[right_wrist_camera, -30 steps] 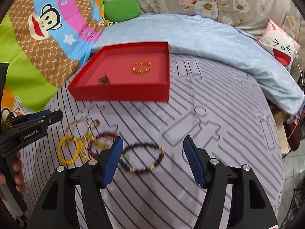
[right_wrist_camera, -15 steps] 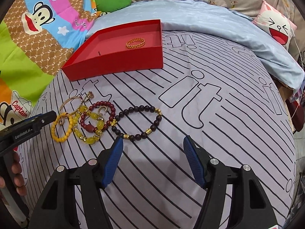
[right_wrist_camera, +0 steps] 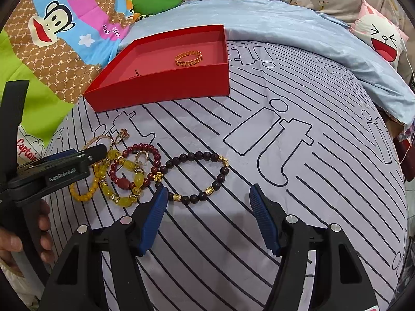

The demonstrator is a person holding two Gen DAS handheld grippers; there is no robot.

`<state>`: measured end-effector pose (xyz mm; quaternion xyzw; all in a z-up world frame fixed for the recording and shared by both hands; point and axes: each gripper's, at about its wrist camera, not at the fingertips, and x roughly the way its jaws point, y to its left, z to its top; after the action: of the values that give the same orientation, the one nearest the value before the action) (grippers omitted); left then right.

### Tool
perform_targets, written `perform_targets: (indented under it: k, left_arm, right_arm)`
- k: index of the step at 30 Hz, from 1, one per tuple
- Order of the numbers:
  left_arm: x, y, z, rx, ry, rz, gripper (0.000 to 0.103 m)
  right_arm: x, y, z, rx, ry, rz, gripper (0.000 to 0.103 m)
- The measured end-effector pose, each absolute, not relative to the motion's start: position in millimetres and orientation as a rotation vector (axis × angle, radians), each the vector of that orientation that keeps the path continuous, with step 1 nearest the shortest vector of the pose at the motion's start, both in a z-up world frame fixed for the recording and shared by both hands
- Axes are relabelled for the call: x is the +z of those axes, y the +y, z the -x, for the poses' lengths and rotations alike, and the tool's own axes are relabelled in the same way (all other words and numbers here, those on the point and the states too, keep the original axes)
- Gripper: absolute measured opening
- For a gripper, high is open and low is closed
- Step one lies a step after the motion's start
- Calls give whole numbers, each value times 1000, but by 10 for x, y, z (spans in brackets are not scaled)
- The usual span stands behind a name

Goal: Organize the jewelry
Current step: 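Withdraw both tools from the red box back over the bracelets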

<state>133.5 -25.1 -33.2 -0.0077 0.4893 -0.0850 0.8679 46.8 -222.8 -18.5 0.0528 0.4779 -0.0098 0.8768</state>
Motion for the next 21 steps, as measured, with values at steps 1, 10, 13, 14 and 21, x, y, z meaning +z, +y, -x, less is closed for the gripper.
perform_targets:
  k: [1,10,13,14,21]
  left_arm:
    - [-339,-268,-1350,-174,1022,13,77]
    - [-379,-320,-1384,-165,1005,-32,70]
    - [-365,-346,-1353,-187,994,-52,59]
    - [-361,-346,-1342,-196,995,-50,59]
    - [-301,-247,-1254,-201,1006,-8,59]
  right_arm:
    - [-189,-2228,-478,-19,998,-110,63]
    - [-212,-2179,-561,-6,1003,-108,63]
    - [-204,-2154,-577,-4,1000,-100,63]
    - [-203,-2147,-578,-2,1000,-99,64]
    - [-176,-2082,-543,13,995,-87,63]
